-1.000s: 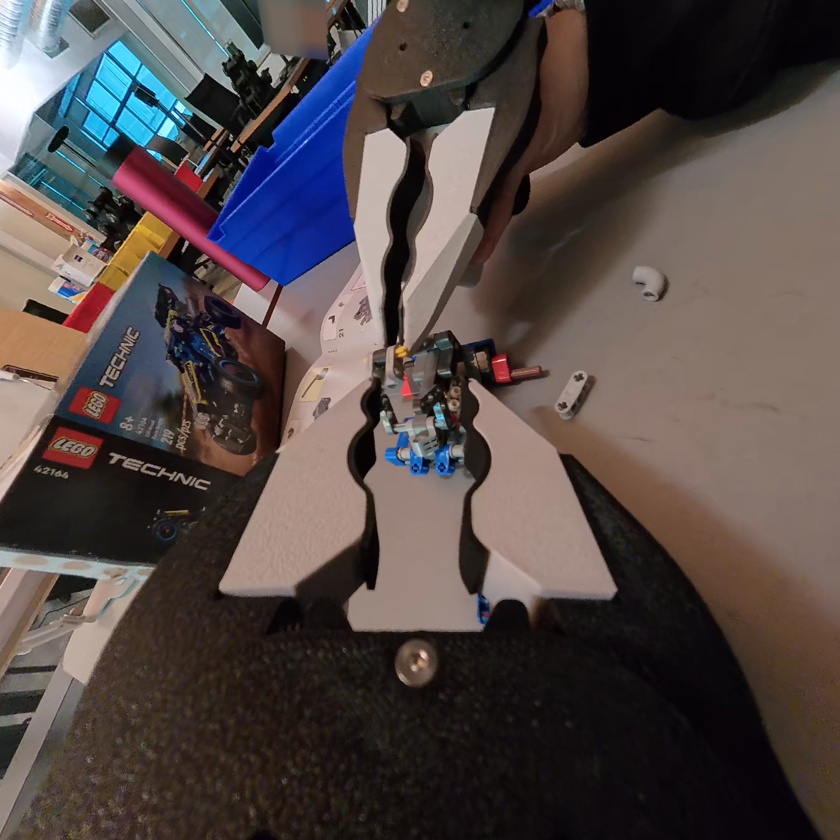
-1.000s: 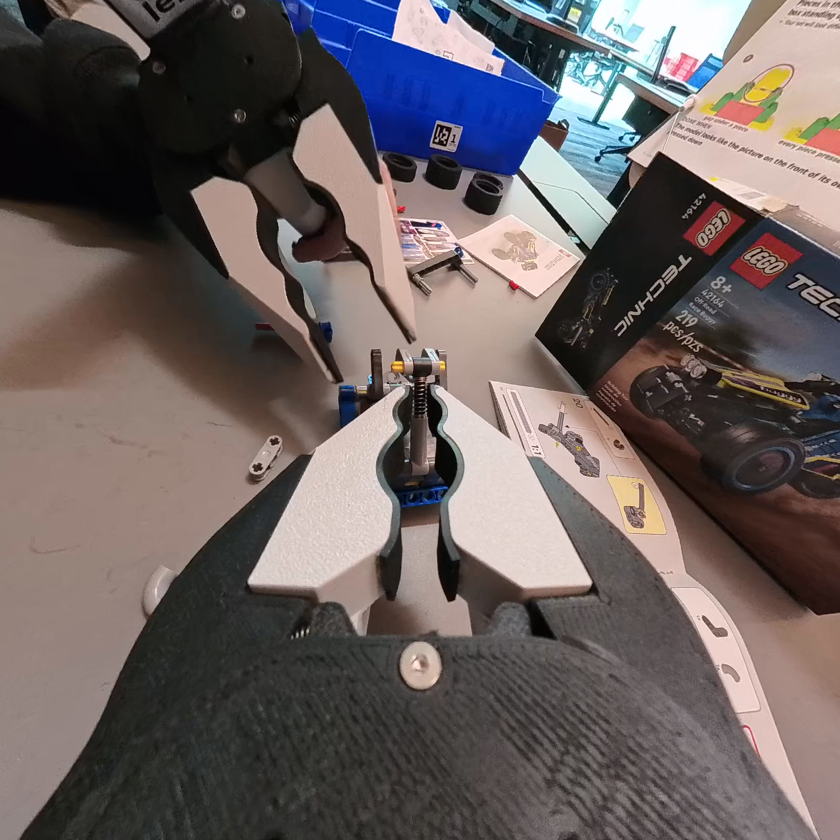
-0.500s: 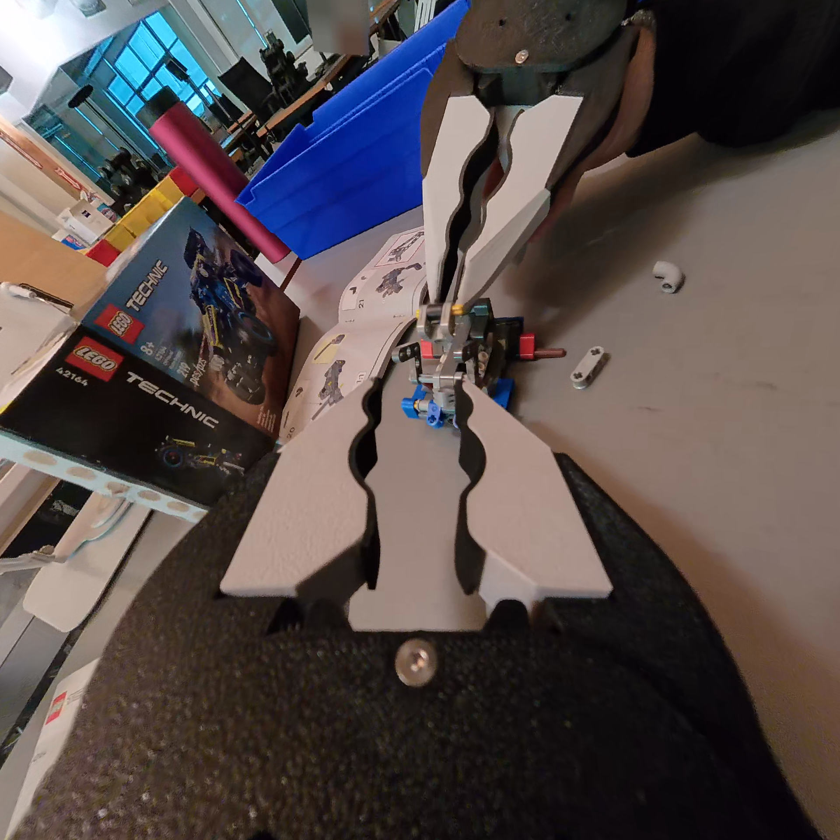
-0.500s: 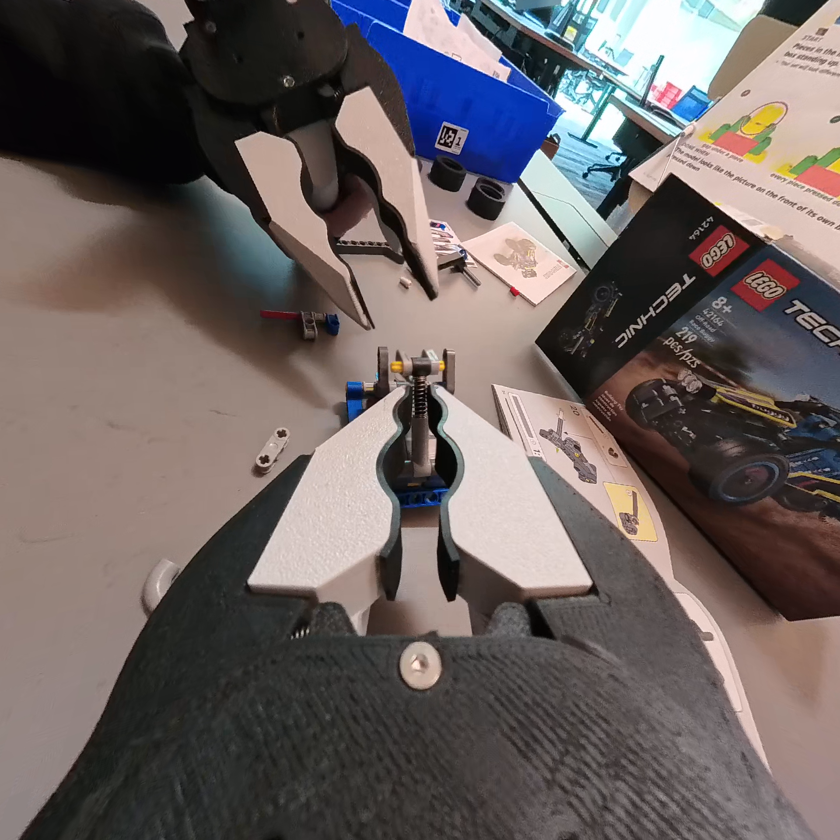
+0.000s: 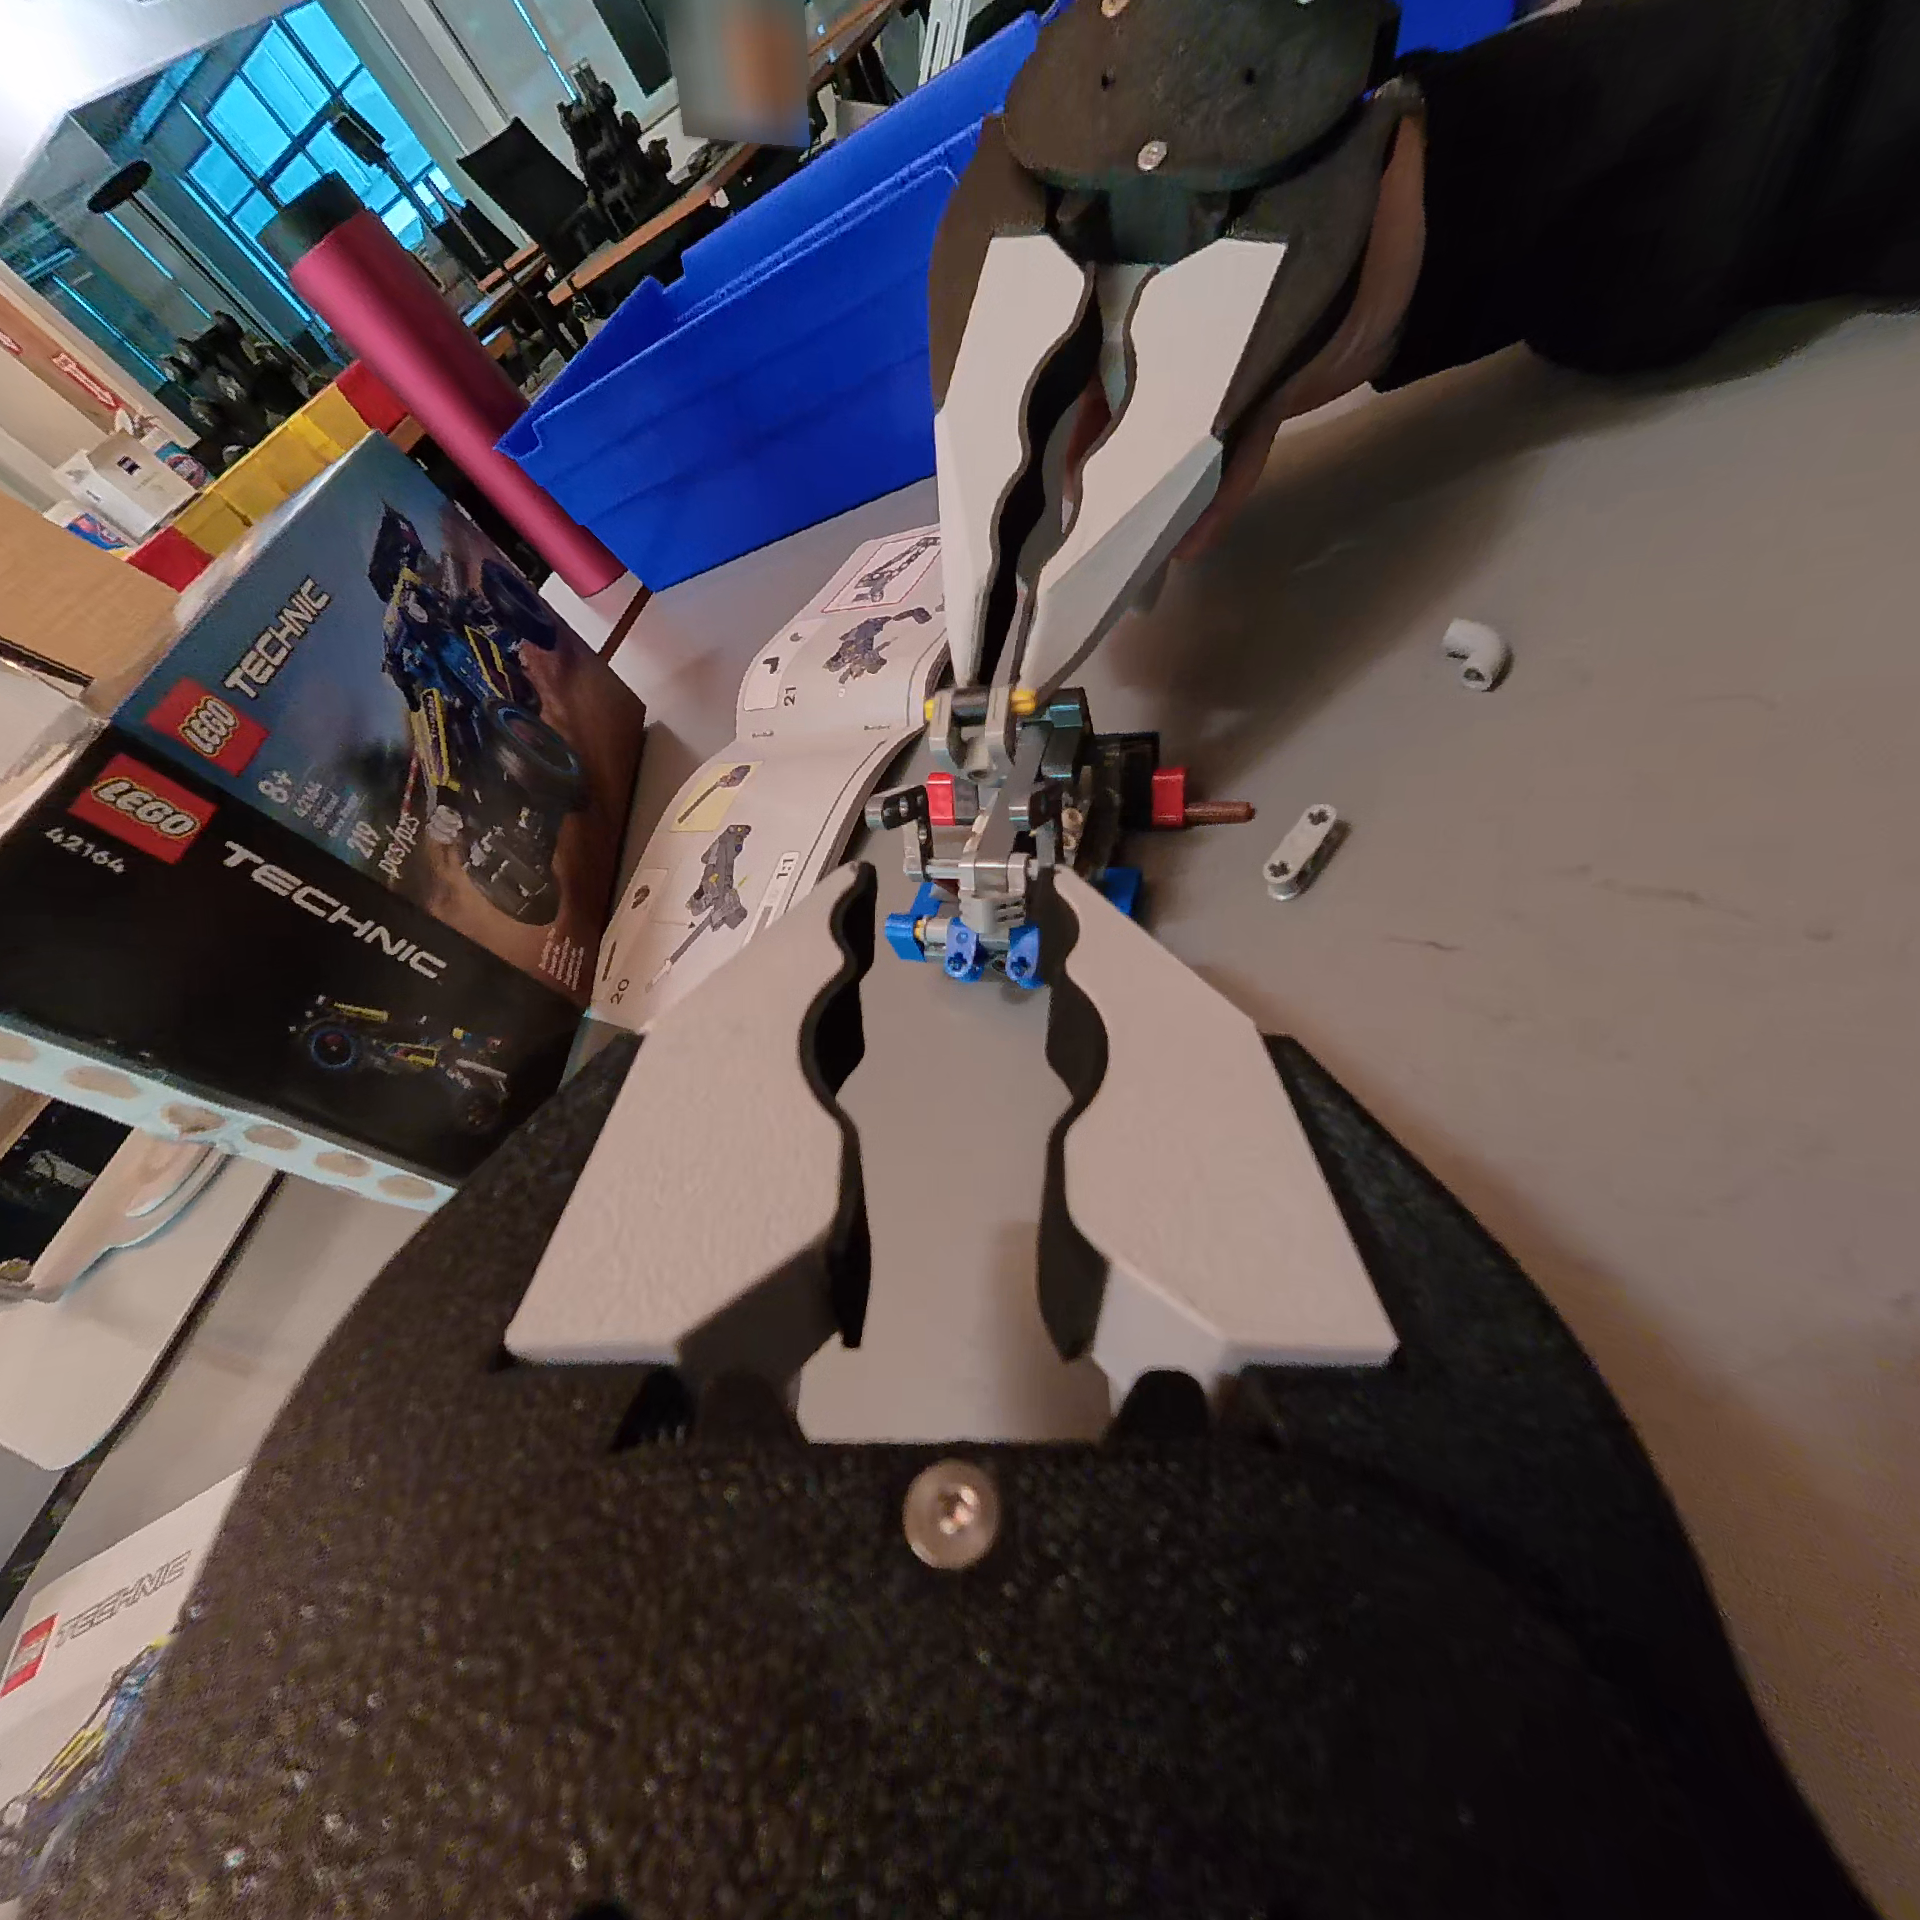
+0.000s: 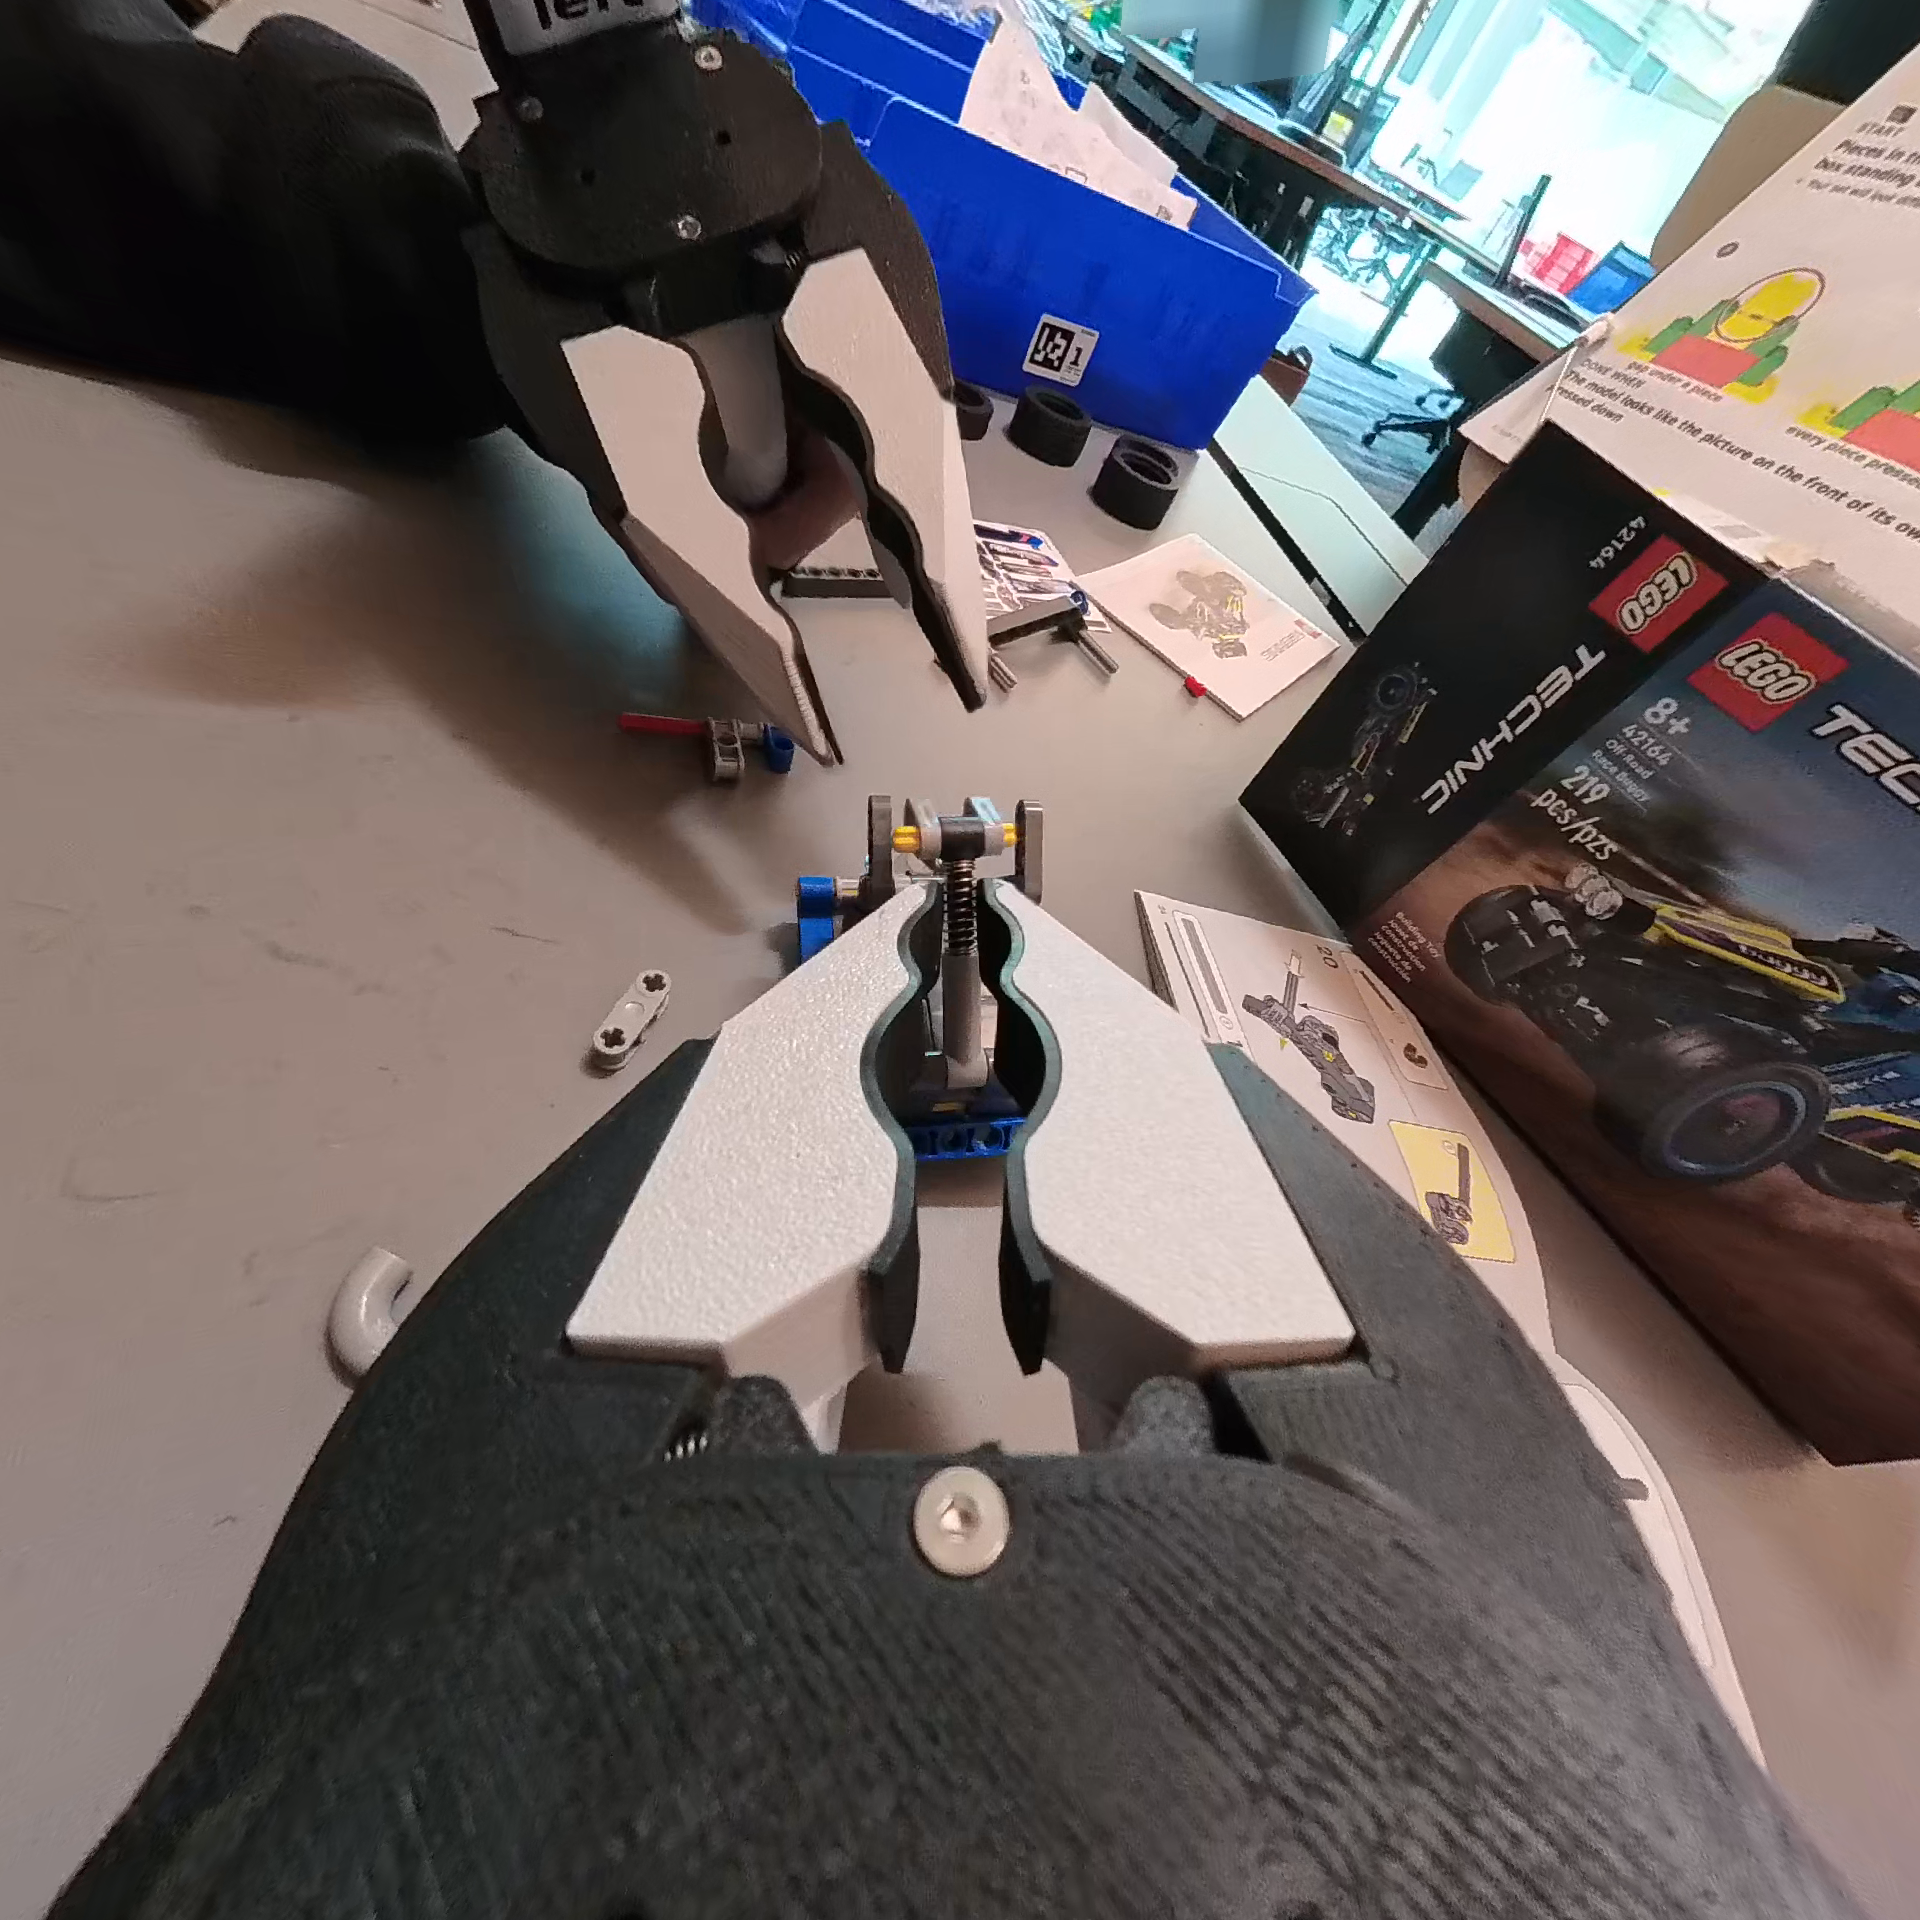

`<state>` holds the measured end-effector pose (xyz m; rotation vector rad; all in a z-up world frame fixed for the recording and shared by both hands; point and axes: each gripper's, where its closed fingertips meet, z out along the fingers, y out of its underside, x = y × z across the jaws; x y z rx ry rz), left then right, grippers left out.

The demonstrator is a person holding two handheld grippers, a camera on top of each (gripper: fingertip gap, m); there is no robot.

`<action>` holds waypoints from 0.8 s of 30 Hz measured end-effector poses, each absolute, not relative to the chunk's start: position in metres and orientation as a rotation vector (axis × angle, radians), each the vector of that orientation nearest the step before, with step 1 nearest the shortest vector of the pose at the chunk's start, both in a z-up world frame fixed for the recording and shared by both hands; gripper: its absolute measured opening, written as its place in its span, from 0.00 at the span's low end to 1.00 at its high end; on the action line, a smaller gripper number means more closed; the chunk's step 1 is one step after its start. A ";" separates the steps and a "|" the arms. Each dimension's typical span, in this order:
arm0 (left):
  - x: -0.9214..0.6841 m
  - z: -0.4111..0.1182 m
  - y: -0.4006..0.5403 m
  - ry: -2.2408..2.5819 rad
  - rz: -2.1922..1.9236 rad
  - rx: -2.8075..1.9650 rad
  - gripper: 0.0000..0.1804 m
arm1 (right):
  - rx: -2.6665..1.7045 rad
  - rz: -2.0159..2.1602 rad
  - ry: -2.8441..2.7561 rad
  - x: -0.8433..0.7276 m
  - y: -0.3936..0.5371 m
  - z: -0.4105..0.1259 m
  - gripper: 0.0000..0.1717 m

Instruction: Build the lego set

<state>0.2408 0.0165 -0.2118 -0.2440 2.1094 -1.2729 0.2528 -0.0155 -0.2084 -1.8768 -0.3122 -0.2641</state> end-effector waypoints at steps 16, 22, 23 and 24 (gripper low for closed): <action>0.251 -0.205 0.008 2.477 -1.207 -0.252 0.13 | -1.851 -0.224 -0.410 0.261 -0.013 -0.207 0.02; 0.252 -0.212 0.018 2.536 -1.257 -0.357 0.21 | -1.856 -0.258 -0.417 0.261 -0.008 -0.207 0.02; 0.252 -0.218 0.021 2.557 -1.237 -0.373 0.22 | -1.853 -0.261 -0.411 0.262 -0.008 -0.206 0.01; 0.252 -0.224 0.022 2.573 -1.226 -0.383 0.23 | -1.854 -0.262 -0.412 0.262 -0.008 -0.207 0.02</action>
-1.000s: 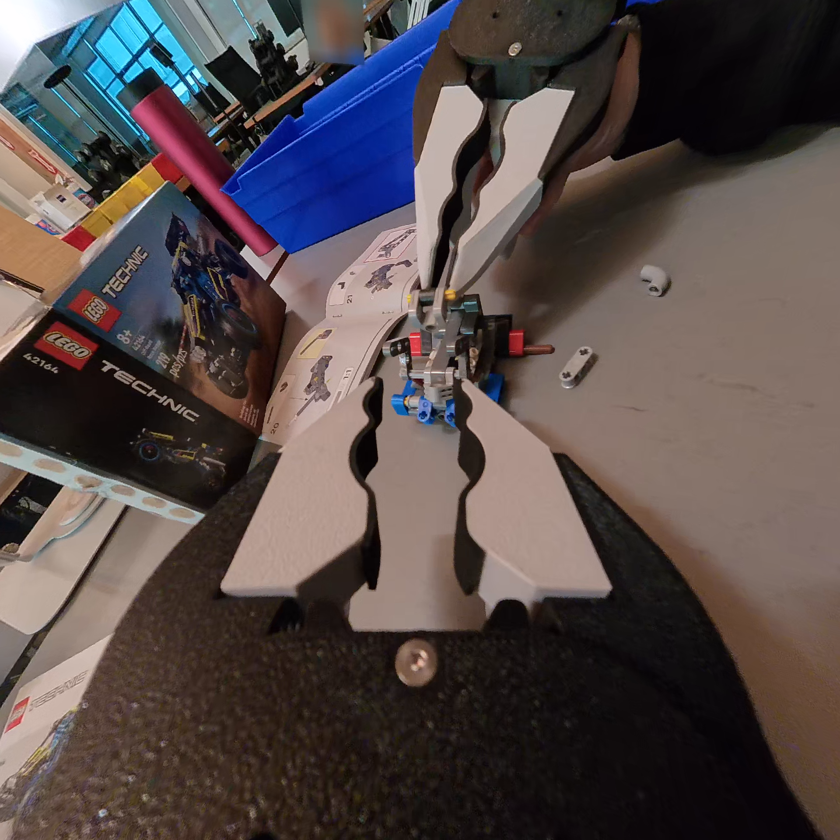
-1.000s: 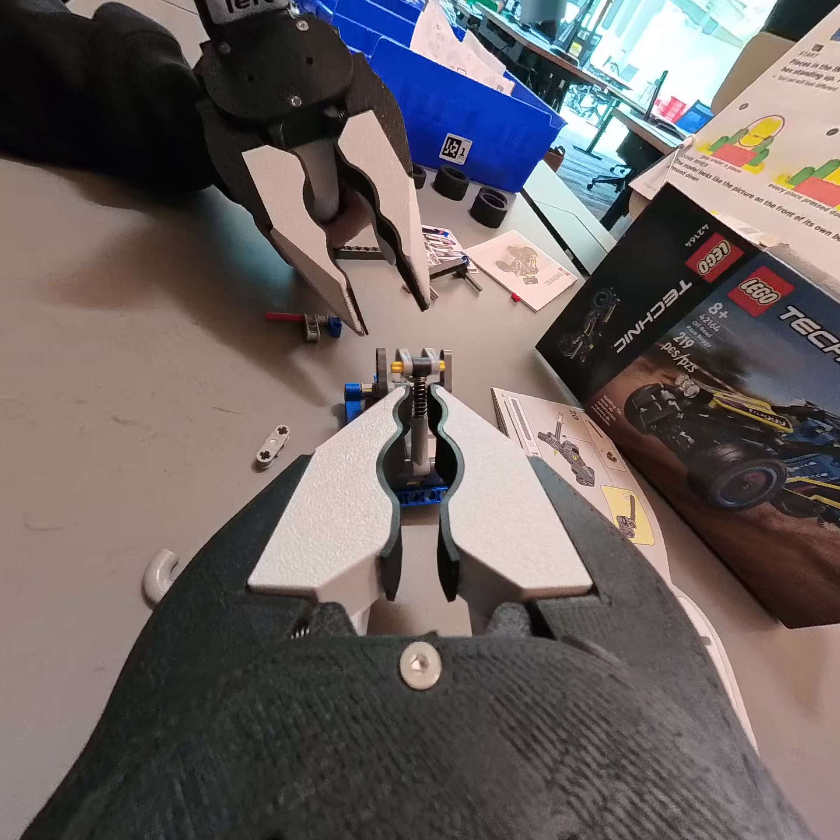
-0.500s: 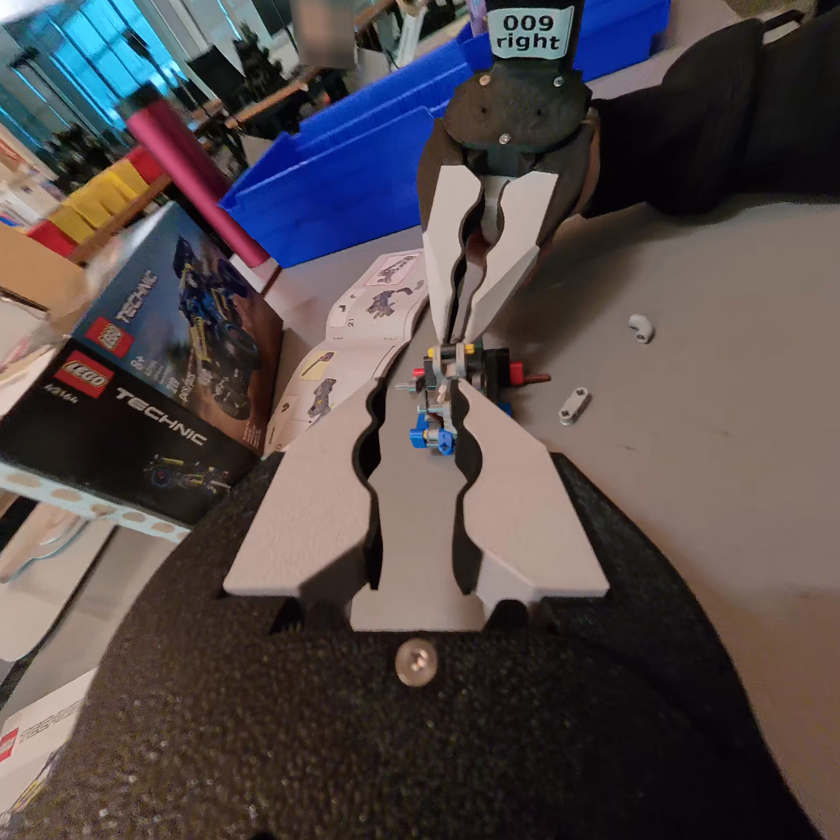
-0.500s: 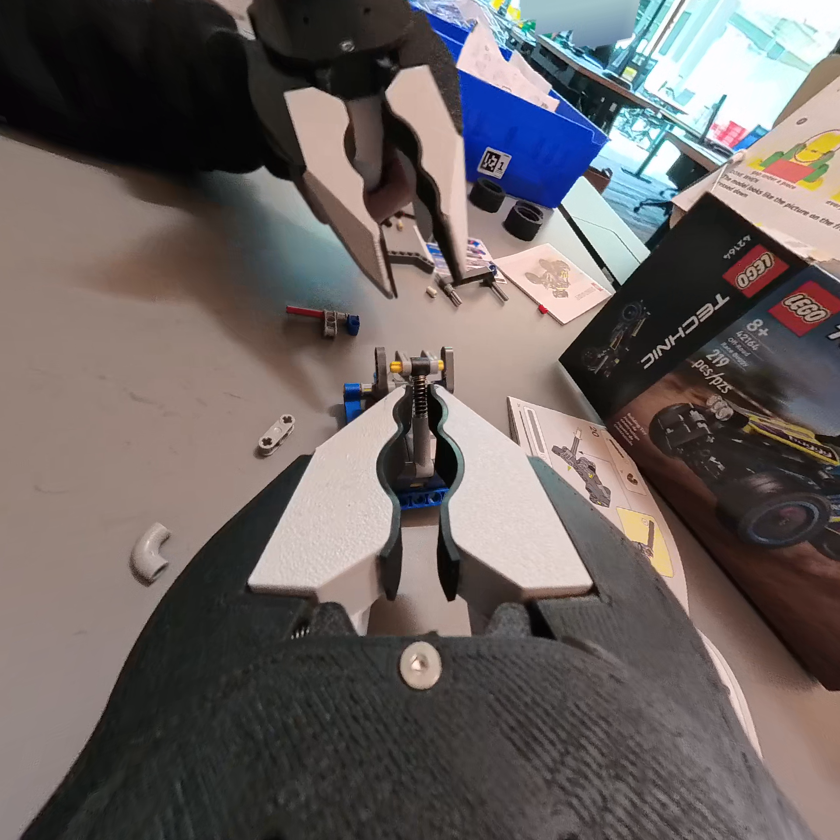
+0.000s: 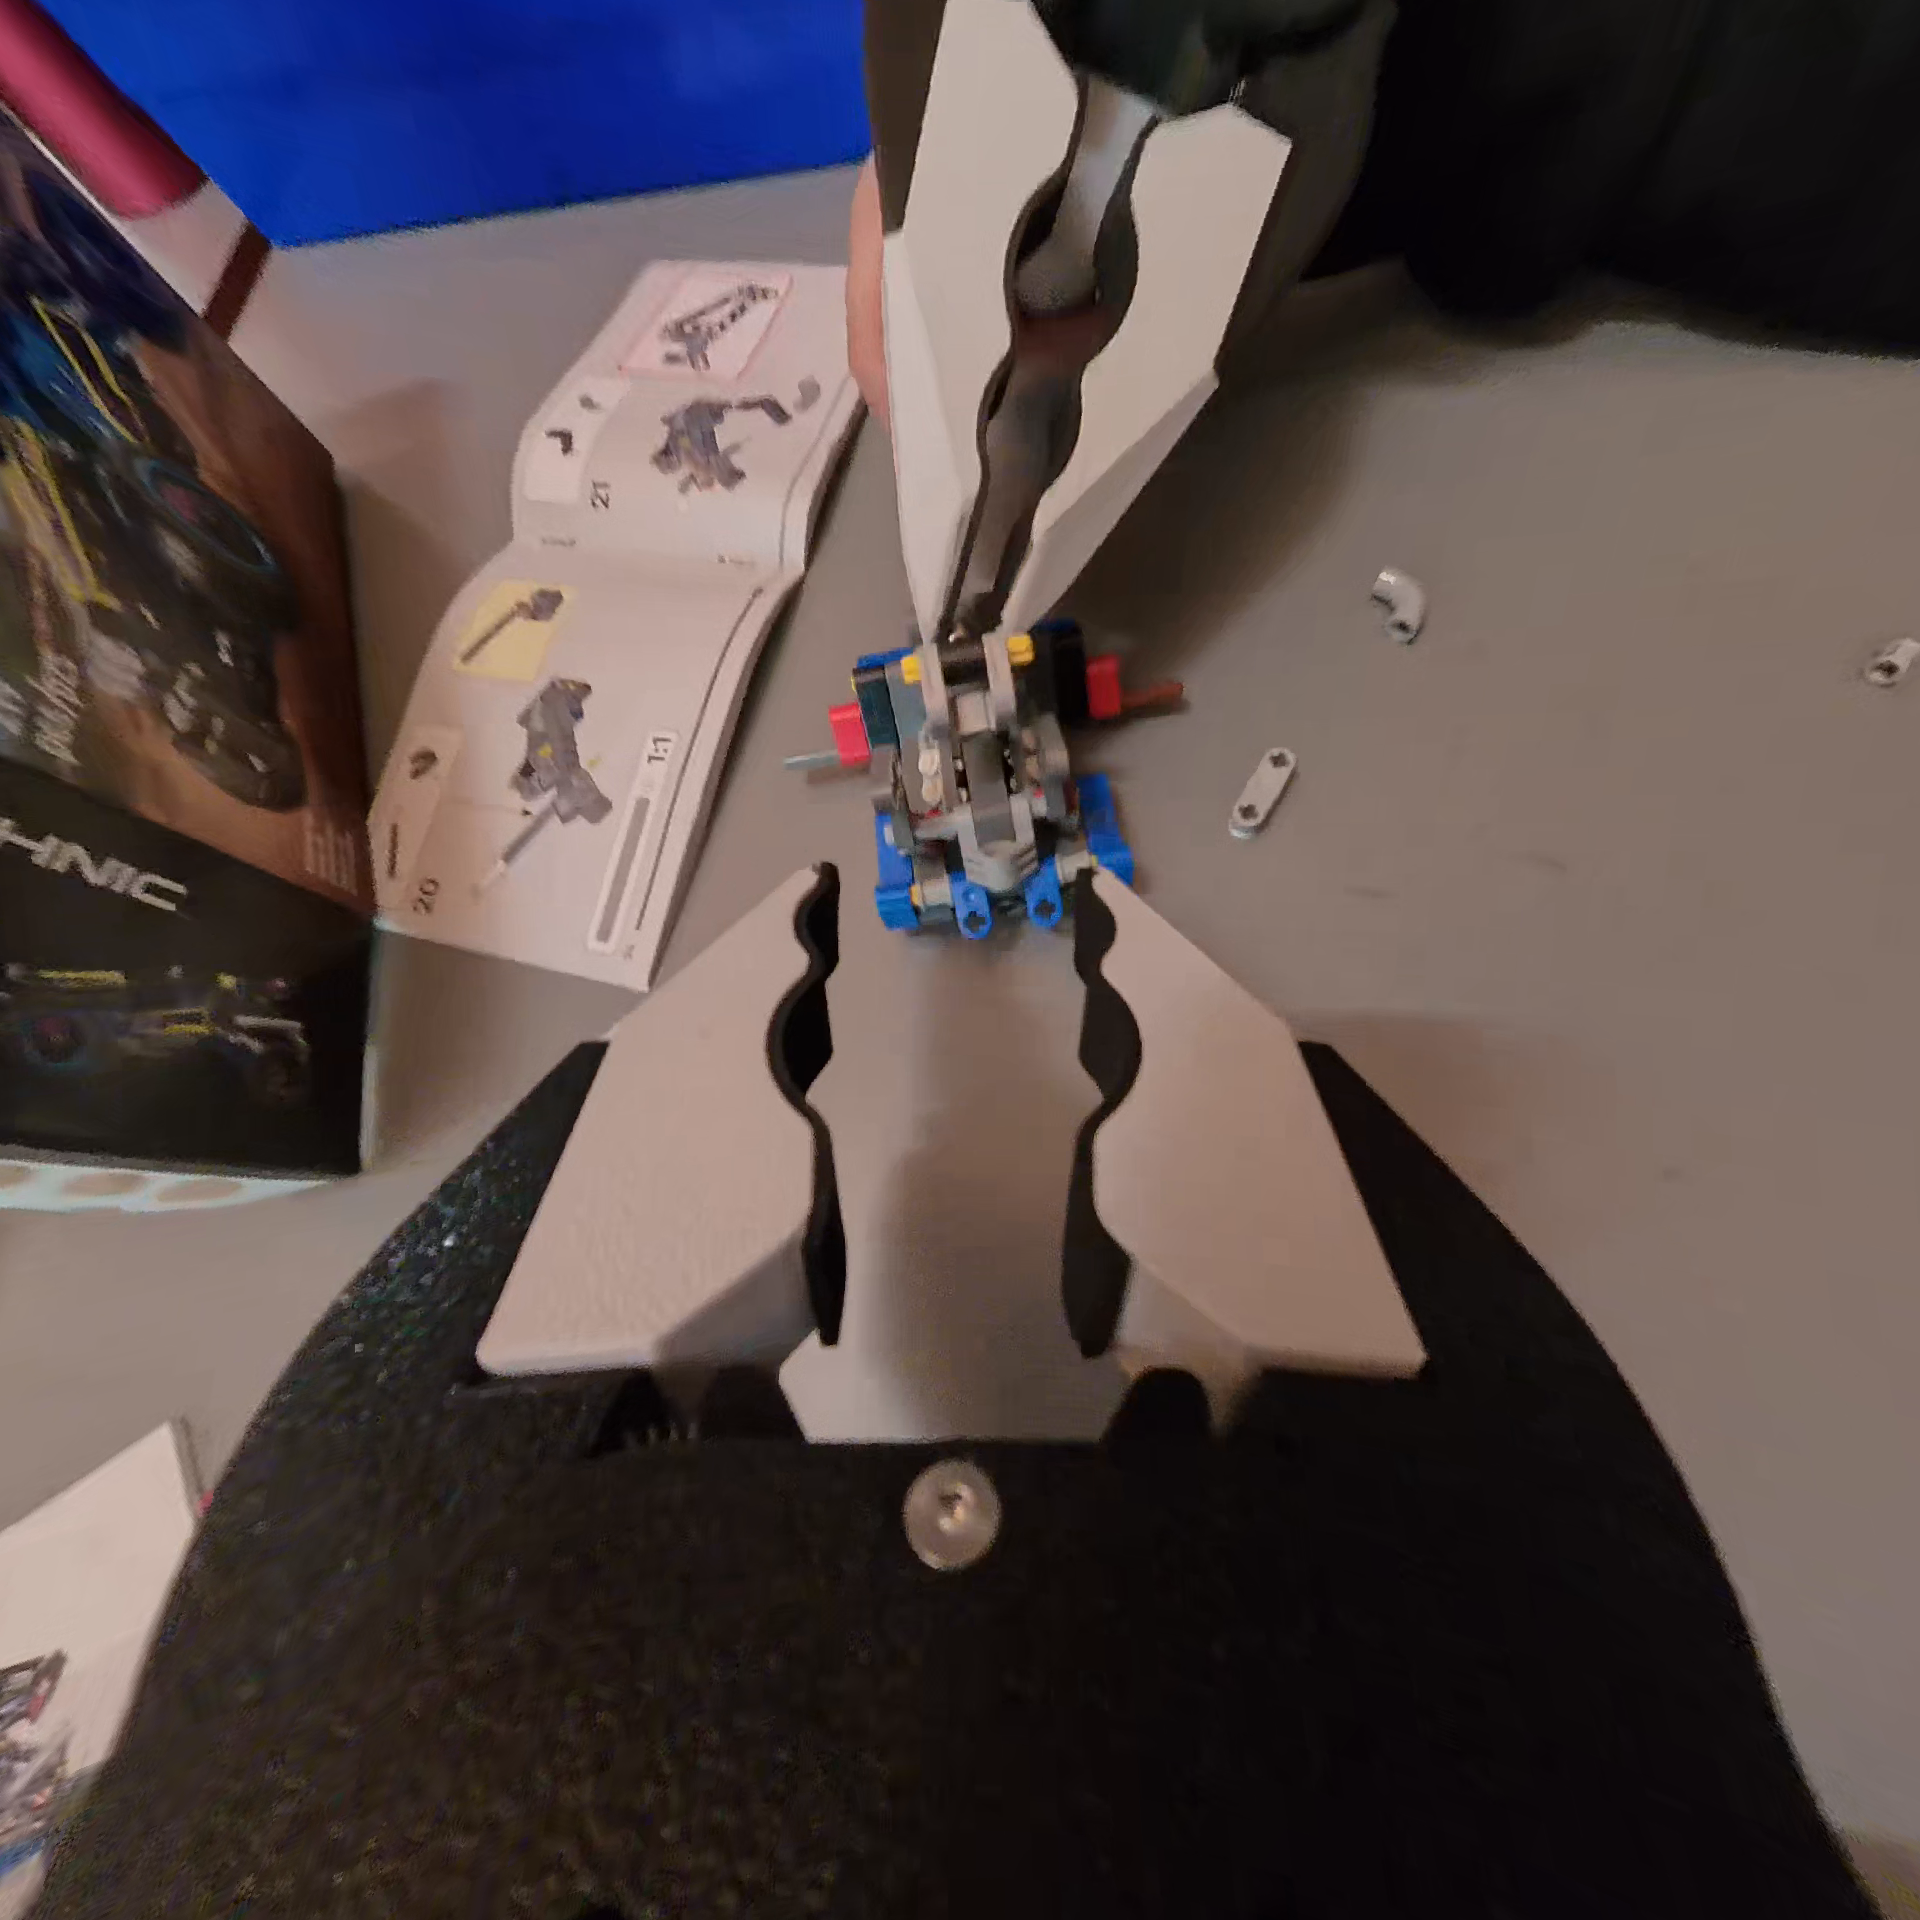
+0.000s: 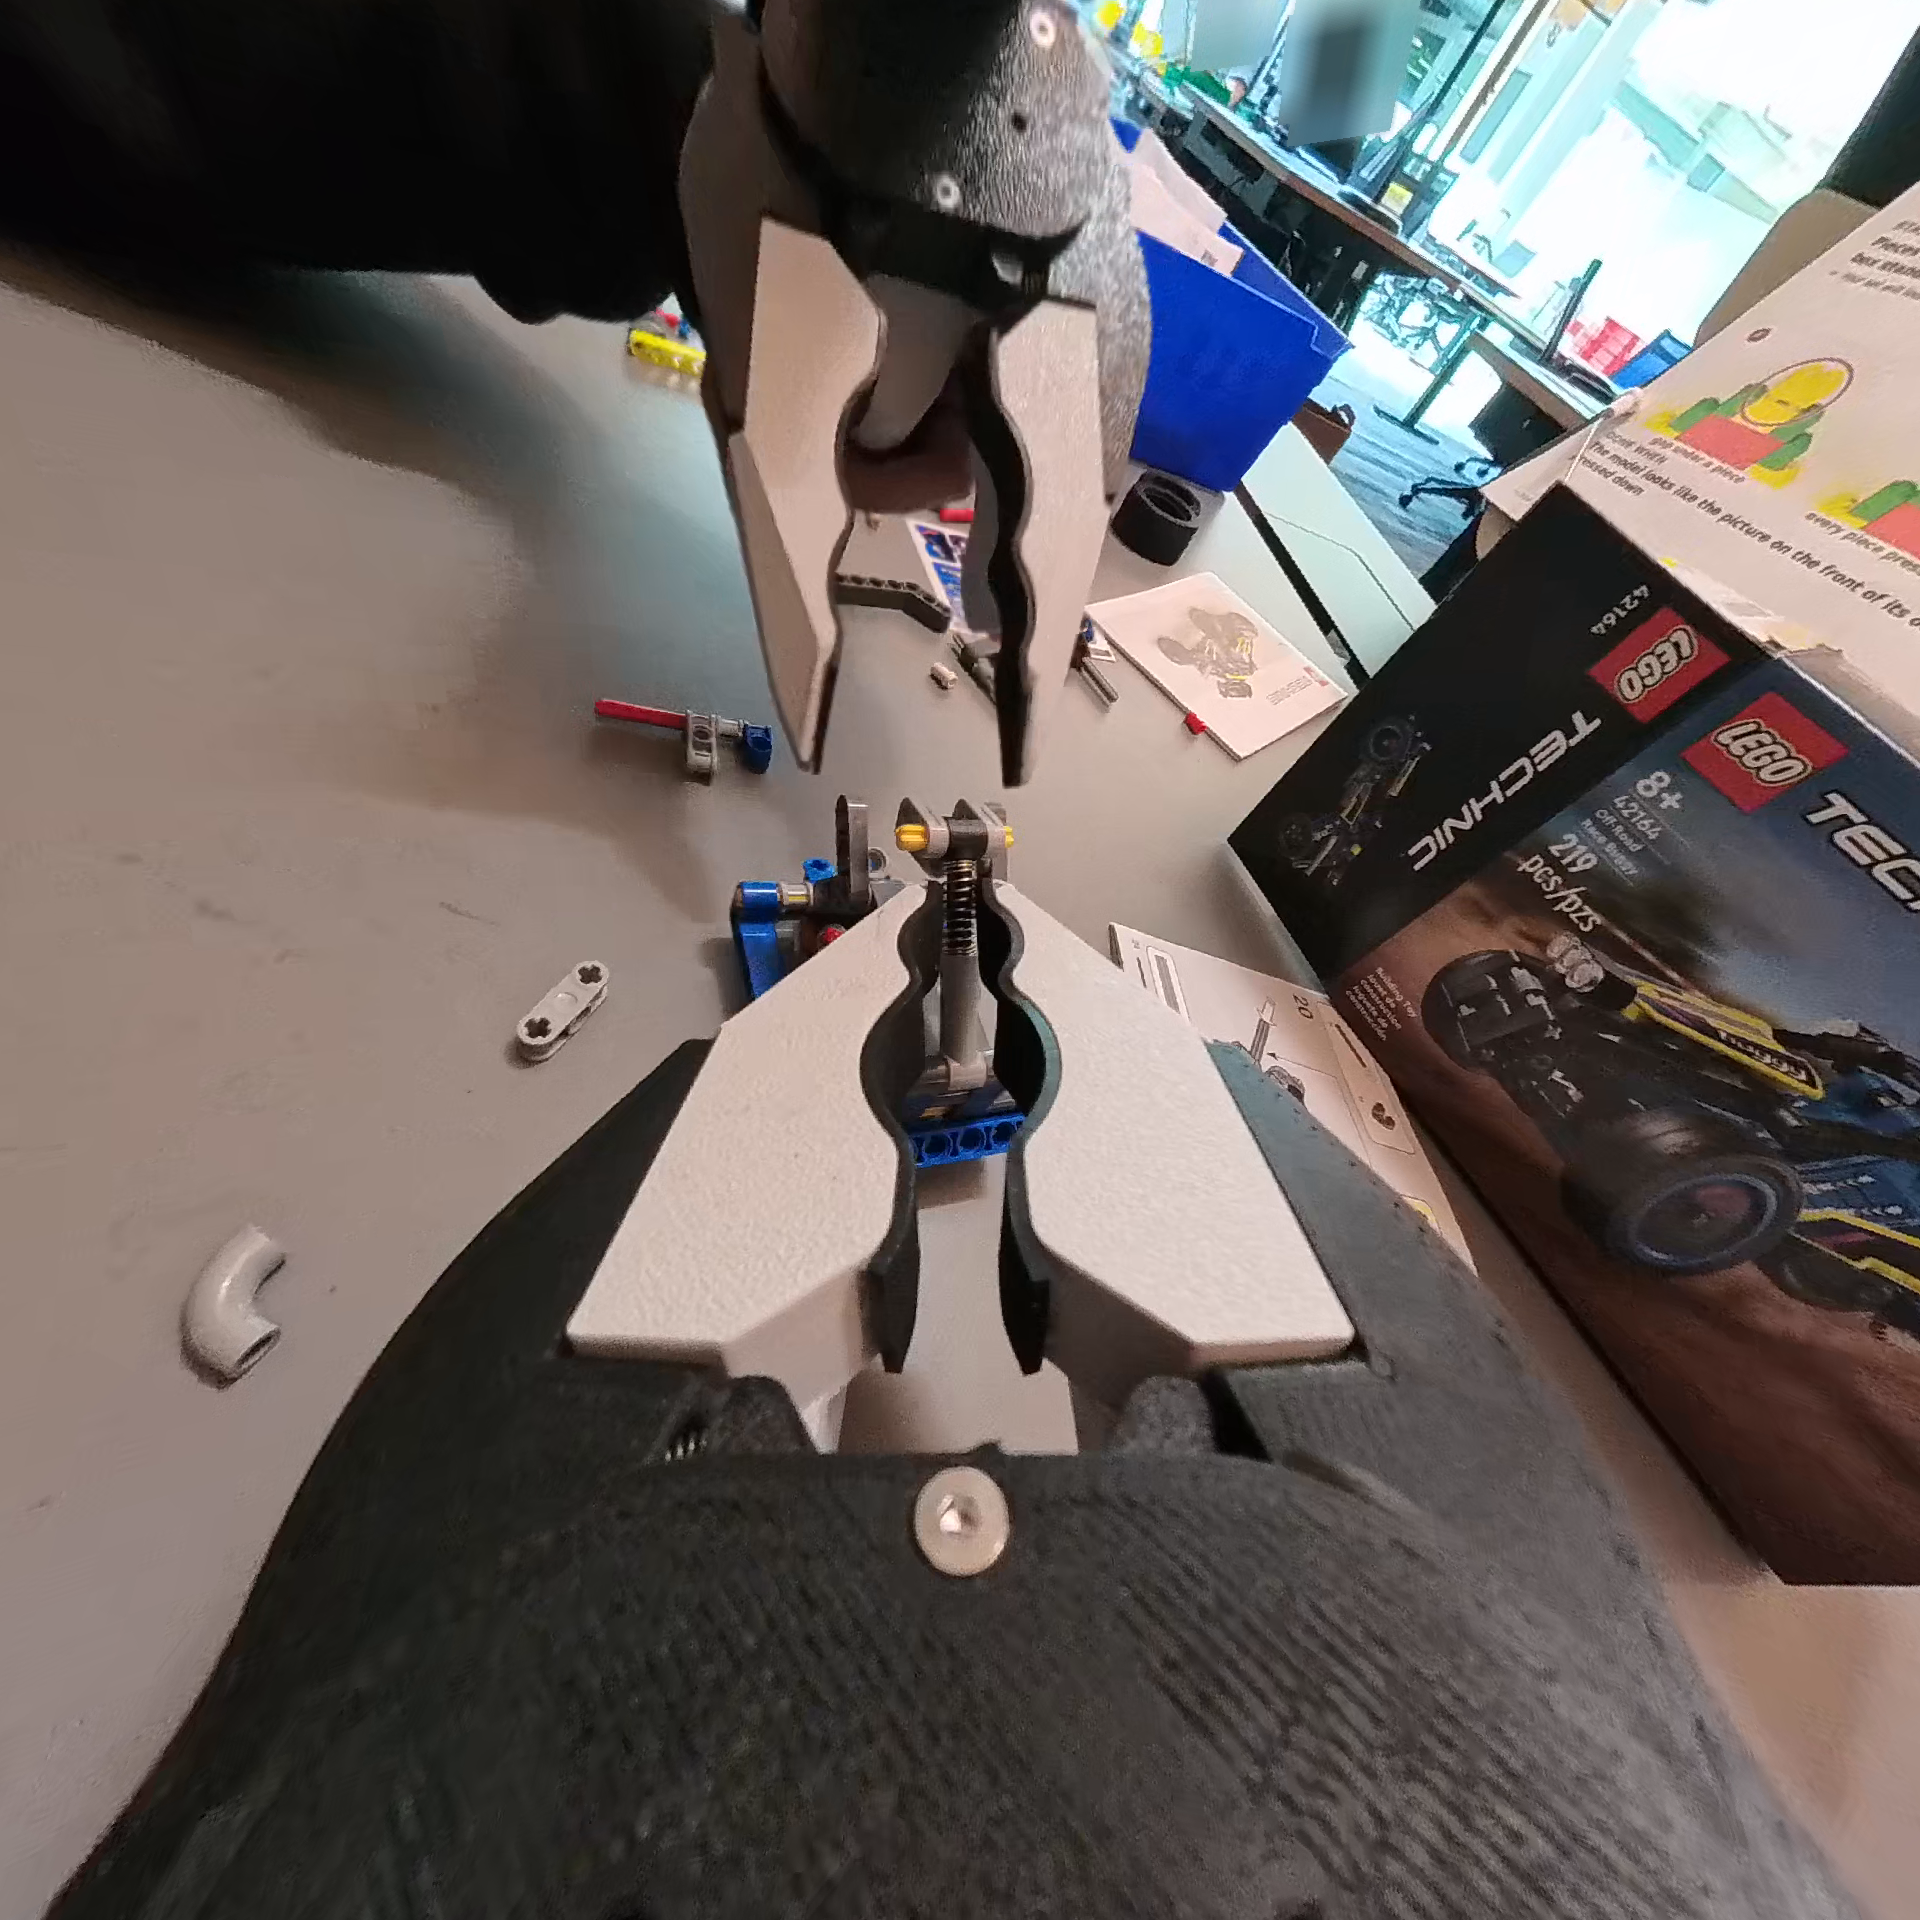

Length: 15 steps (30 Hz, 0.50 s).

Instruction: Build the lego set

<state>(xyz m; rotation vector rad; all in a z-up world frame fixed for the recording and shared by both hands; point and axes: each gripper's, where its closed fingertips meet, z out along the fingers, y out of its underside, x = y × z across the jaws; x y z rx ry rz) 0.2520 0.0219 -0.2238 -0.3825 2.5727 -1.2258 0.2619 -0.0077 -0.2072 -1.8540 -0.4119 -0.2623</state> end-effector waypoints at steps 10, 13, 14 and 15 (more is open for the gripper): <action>0.255 -0.242 0.003 2.569 -1.265 -0.366 0.25 | -1.842 -0.298 -0.422 0.263 -0.005 -0.212 0.01; 0.257 -0.243 0.004 2.562 -1.265 -0.369 0.25 | -1.842 -0.312 -0.418 0.264 -0.005 -0.212 0.02; 0.258 -0.242 0.004 2.550 -1.281 -0.371 0.25 | -1.843 -0.312 -0.419 0.263 -0.004 -0.213 0.02; 0.258 -0.239 0.004 2.535 -1.310 -0.372 0.25 | -1.844 -0.315 -0.419 0.263 -0.004 -0.213 0.02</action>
